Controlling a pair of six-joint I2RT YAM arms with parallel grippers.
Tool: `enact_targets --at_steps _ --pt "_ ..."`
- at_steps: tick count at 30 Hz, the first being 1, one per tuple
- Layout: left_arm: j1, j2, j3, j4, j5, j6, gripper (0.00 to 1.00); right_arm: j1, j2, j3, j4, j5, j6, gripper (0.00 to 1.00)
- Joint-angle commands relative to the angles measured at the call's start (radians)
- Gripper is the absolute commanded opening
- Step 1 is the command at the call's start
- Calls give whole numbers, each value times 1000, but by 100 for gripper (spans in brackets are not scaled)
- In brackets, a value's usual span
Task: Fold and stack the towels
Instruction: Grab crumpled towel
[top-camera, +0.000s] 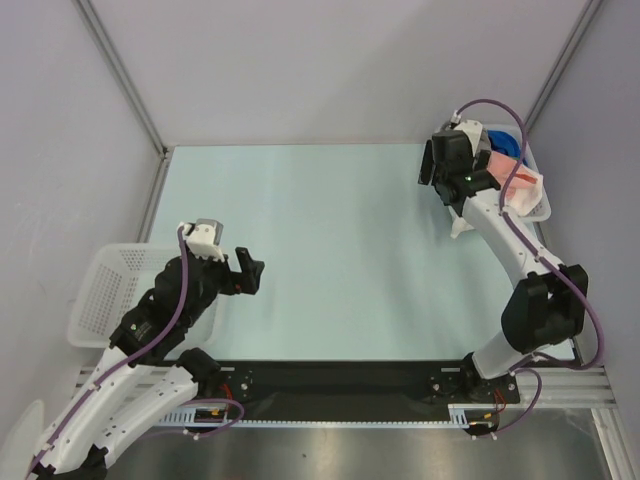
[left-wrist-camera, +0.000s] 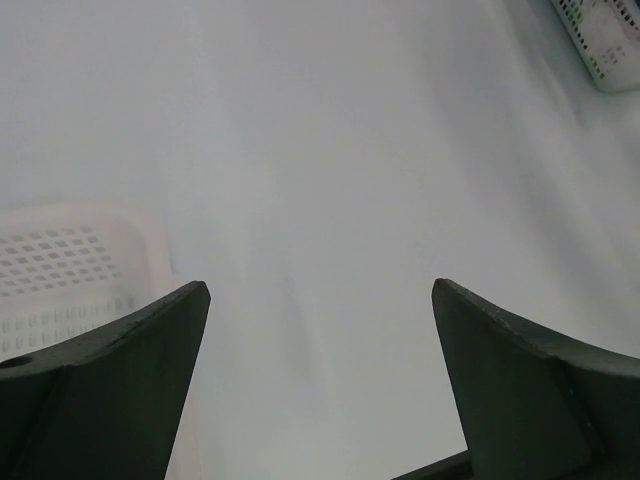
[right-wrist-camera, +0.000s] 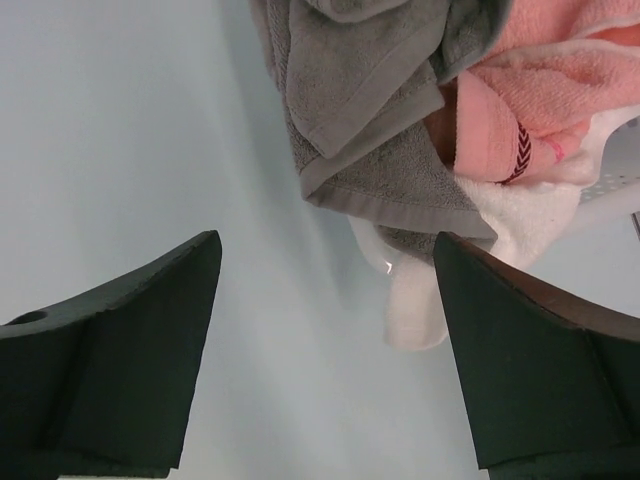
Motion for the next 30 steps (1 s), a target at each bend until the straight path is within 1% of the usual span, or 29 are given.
enact_targets --at_steps 1,5,8,13,23,30 --pt "-6 2 -2 18 23 -4 100 -6 55 27 4 41 -16 91" --pt "-6 2 -1 18 28 -2 100 -26 119 -2 71 55 11 82" --pt "-6 -1 -2 20 31 -2 100 -30 149 -30 157 75 4 80" --pt "-6 -1 -4 18 31 -2 100 -44 196 -15 207 136 14 75" --pt "-6 13 -4 20 33 -1 100 -73 124 -36 231 87 59 72" --pt "-6 16 -4 20 29 -2 100 -116 196 27 254 34 87 67"
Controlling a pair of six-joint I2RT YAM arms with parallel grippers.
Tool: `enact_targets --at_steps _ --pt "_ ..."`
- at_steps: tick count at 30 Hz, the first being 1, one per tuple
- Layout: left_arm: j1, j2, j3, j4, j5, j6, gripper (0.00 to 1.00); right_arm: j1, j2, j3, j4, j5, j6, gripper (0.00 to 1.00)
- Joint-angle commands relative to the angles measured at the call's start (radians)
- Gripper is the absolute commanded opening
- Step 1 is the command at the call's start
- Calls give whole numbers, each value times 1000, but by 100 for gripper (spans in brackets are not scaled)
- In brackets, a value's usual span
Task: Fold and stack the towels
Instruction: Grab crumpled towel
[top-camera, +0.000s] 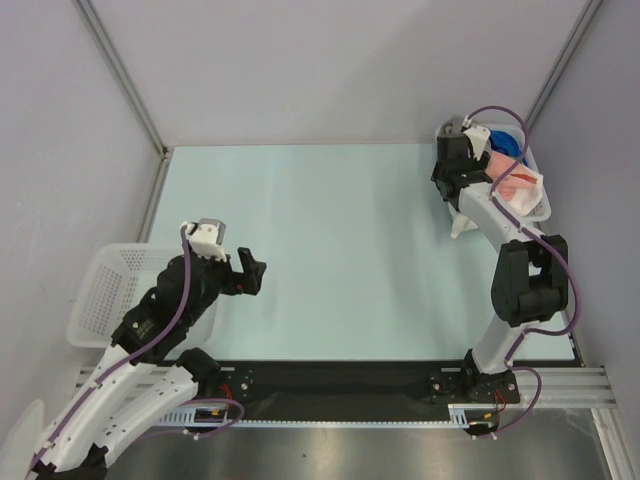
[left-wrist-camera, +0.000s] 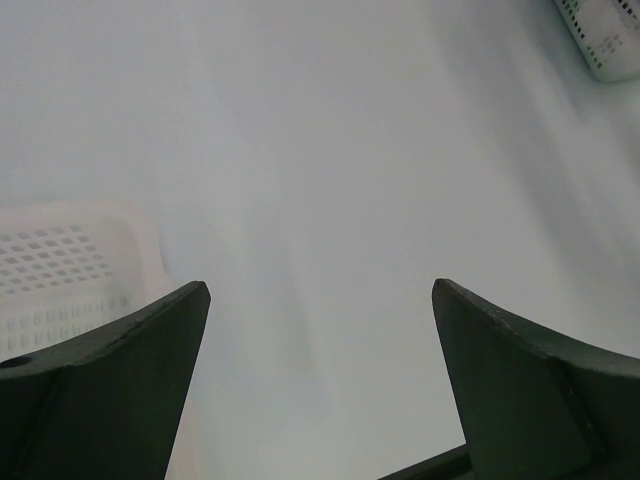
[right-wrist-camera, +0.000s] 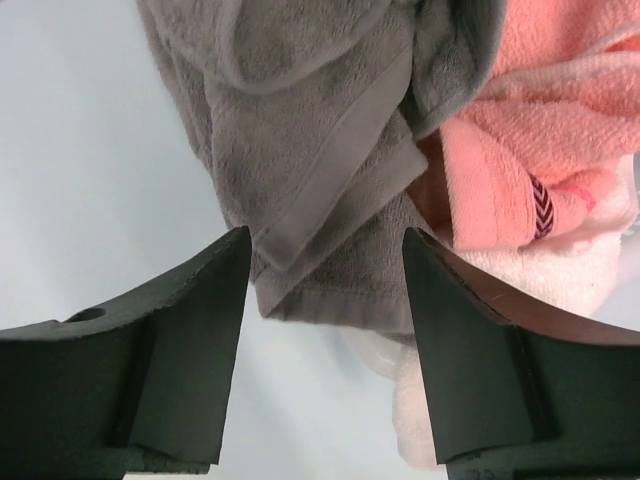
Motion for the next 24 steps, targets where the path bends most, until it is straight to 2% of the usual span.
enact_targets --at_steps 1,12,14,18,21,24 --pt "-6 5 -2 18 10 -3 100 -24 44 87 43 -23 34 65" --pt "-6 12 -2 16 5 -4 100 -33 122 148 52 -37 42 58" --pt "-6 11 -1 18 5 -4 100 -35 121 147 52 -44 47 53" --pt "-6 12 -1 16 3 -4 100 -38 110 162 59 -50 41 35" --pt "-6 18 1 19 11 -6 100 -38 109 202 30 -47 27 2" --pt "-6 28 10 16 23 -6 100 -31 74 240 -5 -63 30 0"
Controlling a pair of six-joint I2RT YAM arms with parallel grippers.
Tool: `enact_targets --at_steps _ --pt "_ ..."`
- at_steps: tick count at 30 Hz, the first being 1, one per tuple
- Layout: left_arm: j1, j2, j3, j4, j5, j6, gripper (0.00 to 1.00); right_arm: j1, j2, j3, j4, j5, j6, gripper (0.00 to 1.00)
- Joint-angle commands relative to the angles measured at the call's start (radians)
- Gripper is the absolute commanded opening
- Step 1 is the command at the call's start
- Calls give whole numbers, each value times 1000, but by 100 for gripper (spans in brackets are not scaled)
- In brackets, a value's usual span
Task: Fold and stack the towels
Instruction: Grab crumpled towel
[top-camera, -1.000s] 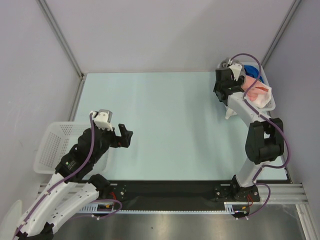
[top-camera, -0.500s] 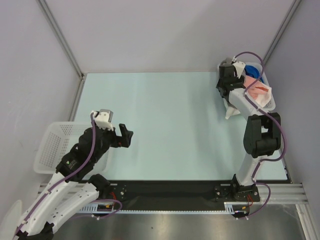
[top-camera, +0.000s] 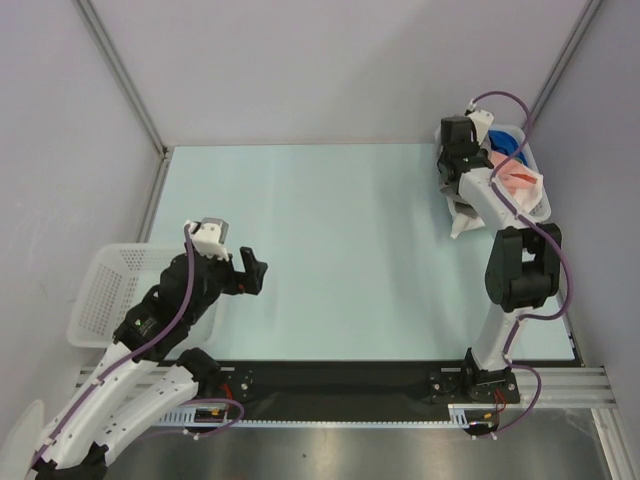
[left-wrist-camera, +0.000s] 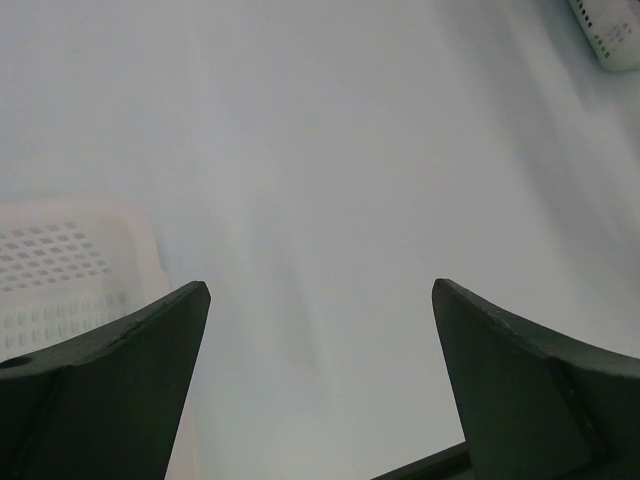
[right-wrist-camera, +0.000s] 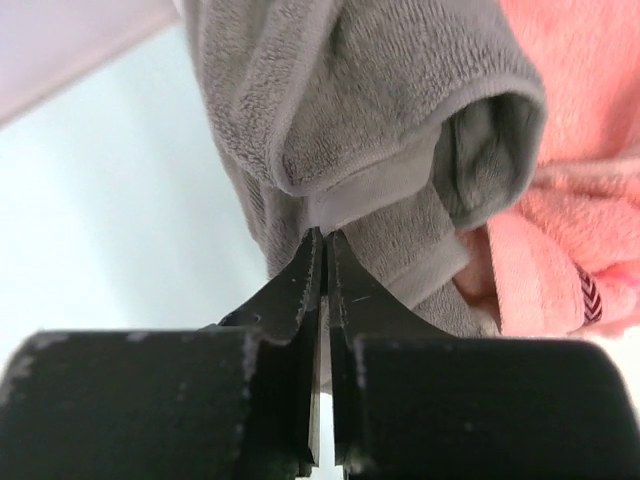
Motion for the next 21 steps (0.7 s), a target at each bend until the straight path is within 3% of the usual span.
enact_targets --at_steps 1,9,21 --pt "-6 14 21 13 22 -7 100 6 -64 69 -3 -23 -5 0" --pt "-6 6 77 1 50 -30 100 140 -277 176 -96 -52 -65 0" --pt "-6 86 120 105 159 -99 100 575 -480 315 -185 22 -148 0"
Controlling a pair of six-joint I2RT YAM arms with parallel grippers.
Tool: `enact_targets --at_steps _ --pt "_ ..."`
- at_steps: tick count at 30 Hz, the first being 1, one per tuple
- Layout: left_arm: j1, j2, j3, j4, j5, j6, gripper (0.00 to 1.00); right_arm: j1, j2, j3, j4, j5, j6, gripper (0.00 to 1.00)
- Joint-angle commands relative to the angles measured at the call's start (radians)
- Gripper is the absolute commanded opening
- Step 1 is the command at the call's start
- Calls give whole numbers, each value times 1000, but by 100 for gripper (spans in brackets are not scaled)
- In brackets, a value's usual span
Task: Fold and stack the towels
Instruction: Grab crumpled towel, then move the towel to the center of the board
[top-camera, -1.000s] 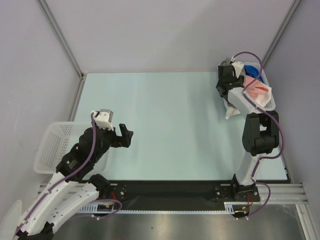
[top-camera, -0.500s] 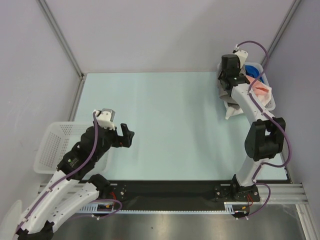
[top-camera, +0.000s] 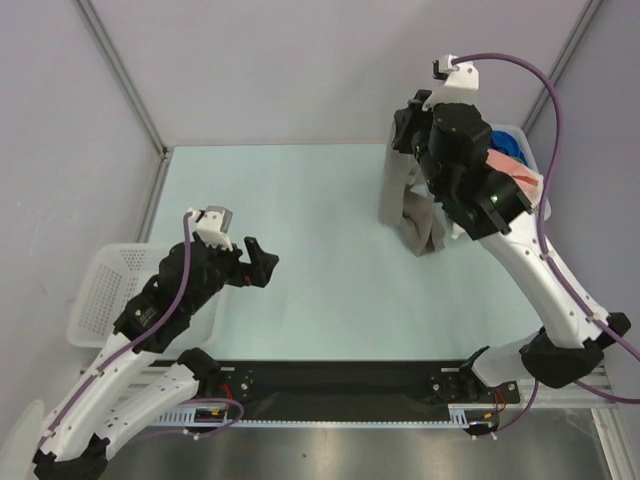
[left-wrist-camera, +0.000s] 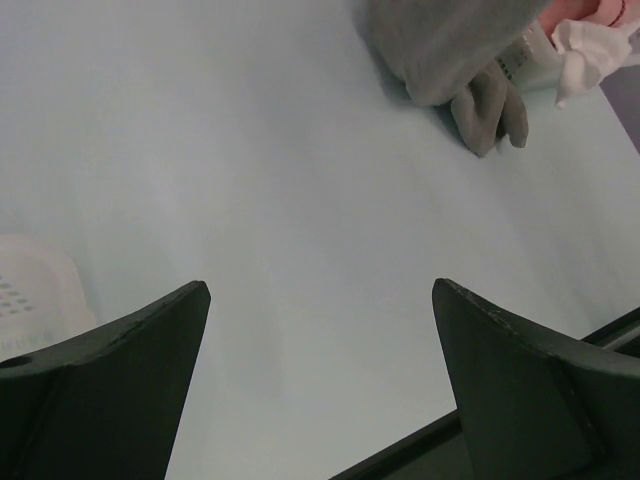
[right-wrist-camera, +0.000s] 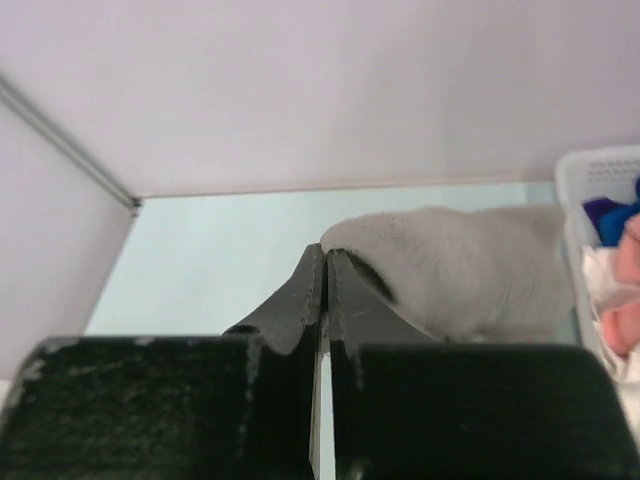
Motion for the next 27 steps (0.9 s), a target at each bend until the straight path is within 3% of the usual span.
enact_targets --at_steps 1,11,13,16,18,19,22,25,27 --pt "-6 15 38 77 56 -52 100 81 -46 41 -9 32 -37 0" --pt "-9 61 -41 224 168 -138 98 187 -11 -162 -23 -72 55 0" --pt "-13 63 -57 229 148 -155 98 210 -3 -249 16 -126 88 0" --pt "-18 16 -116 205 6 -218 97 268 32 -347 40 -262 110 0" --pt "-18 -12 -163 177 -65 -284 96 318 47 -389 40 -284 102 11" --pt "-18 -36 -174 122 -153 -317 96 338 43 -450 62 -310 104 31" --pt "-18 -78 -229 76 -243 -419 96 370 -17 -580 152 -374 137 60" --pt "-18 -89 -264 76 -258 -471 95 362 -71 -616 140 -321 141 67" --pt "-18 -66 -275 85 -235 -477 94 317 -88 -634 119 -290 150 65"
